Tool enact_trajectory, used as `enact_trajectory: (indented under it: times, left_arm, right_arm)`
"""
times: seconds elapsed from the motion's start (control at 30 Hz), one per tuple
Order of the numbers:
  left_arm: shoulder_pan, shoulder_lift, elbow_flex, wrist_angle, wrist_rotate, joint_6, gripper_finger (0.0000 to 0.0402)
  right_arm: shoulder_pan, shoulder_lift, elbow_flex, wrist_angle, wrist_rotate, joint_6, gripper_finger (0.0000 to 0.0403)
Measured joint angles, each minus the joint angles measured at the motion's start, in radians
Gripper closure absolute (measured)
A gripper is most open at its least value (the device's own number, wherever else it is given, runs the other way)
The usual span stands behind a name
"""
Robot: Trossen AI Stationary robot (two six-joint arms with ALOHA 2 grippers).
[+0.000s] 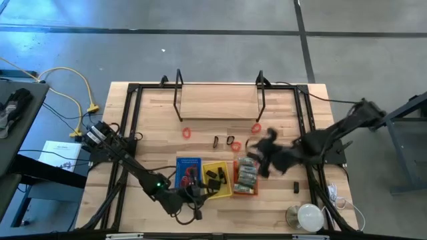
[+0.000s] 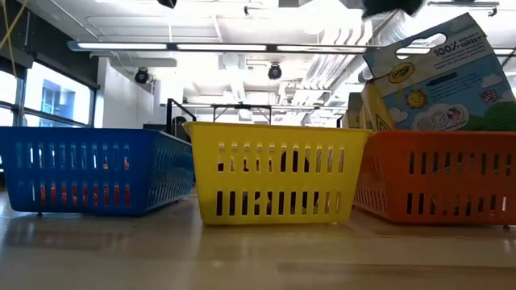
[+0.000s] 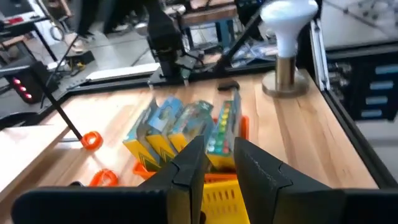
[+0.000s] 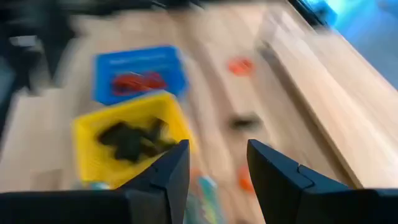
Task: Pick & Place Office Desk Supplies
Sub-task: Put the orange spring keychain into the blue basket
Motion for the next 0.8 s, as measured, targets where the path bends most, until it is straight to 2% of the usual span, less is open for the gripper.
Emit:
enact_trajectory:
  times: [0.17, 0.23, 0.33, 0.5, 0.7, 0.8]
  left_arm:
    - [0.025, -0.022, 0.0, -0.148, 0.142, -0.025, 0.032]
    - [0.049, -0.032, 0.0, -0.203, 0.193, -0.052, 0.032]
    - [0.082, -0.055, -0.001, -0.25, 0.202, -0.042, 0.032]
    - [0.137, -0.117, -0.001, -0.29, 0.224, 0.047, 0.032]
    - [0.222, -0.207, 0.0, -0.431, 0.397, 0.061, 0.032]
    - [0.26, -0.22, 0.0, -0.476, 0.438, 0.062, 0.032]
  right_arm:
    - [-0.11, -0.118, 0.0, -0.364, -0.009, 0.332, 0.0256]
    - [-0.174, -0.123, 0.0, -0.464, -0.031, 0.389, 0.0257]
    - [-0.275, -0.12, -0.001, -0.541, -0.058, 0.417, 0.0257]
    - [-0.449, -0.1, -0.024, -0.525, -0.181, 0.382, 0.0257]
    - [-0.66, -0.085, -0.123, -0.415, -0.359, 0.257, 0.0257]
    - [-0.743, -0.076, -0.21, -0.278, -0.45, 0.205, 0.0257]
